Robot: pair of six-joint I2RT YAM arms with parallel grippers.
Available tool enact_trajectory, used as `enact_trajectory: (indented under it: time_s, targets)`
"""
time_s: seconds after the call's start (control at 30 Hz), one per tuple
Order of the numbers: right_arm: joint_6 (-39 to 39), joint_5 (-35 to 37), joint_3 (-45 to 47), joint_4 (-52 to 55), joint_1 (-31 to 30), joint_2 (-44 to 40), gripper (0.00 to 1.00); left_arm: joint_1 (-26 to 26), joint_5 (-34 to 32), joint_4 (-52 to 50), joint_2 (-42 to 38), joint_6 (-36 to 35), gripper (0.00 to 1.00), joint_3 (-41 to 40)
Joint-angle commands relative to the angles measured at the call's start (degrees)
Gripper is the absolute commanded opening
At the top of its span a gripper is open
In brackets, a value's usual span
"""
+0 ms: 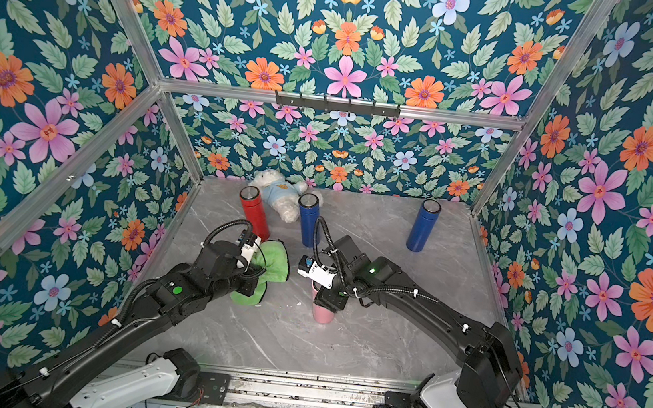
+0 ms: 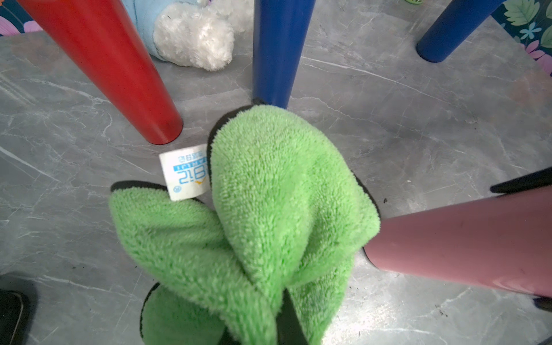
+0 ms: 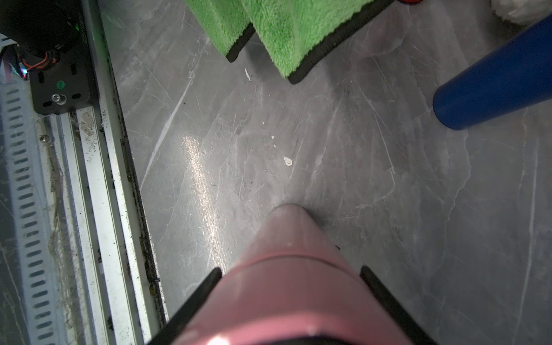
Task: Wipe the surface of the thermos
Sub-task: Place the thermos at the center of the board.
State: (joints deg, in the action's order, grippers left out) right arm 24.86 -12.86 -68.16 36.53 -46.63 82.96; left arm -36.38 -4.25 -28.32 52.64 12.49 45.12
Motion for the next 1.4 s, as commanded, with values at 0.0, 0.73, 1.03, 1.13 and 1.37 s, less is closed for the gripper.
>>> enact_trajectory:
  time_s: [0.0, 0.73, 1.03, 1.13, 1.37]
  targets:
    - [-0.69, -0.96, 0.44, -3.46, 0.01, -0.53, 0.61, 0.01, 0.42, 0.10, 0.18, -0.91, 0.00, 0.23]
    - [-0.83, -1.41, -2.89, -1.01, 0.01, 2.21, 0.69, 0.18, 0.87, -0.60, -1.05, -1.05, 0.00, -0.20]
    - [-1.18, -1.47, -3.43, -0.90, 0.01, 3.55, 0.74, 0.26, 0.56, -0.78, -1.37, -1.07, 0.00, -0.39]
    - [-1.24, -1.42, -3.45, -0.84, -0.04, 3.35, 0.76, 0.27, 0.49, -0.69, -1.25, -1.12, 0.00, -0.53]
    - [-1.60, -1.35, -3.50, -1.68, -0.04, 2.25, 0.99, 0.33, 0.56, -0.51, -0.96, -1.25, 0.00, -0.51]
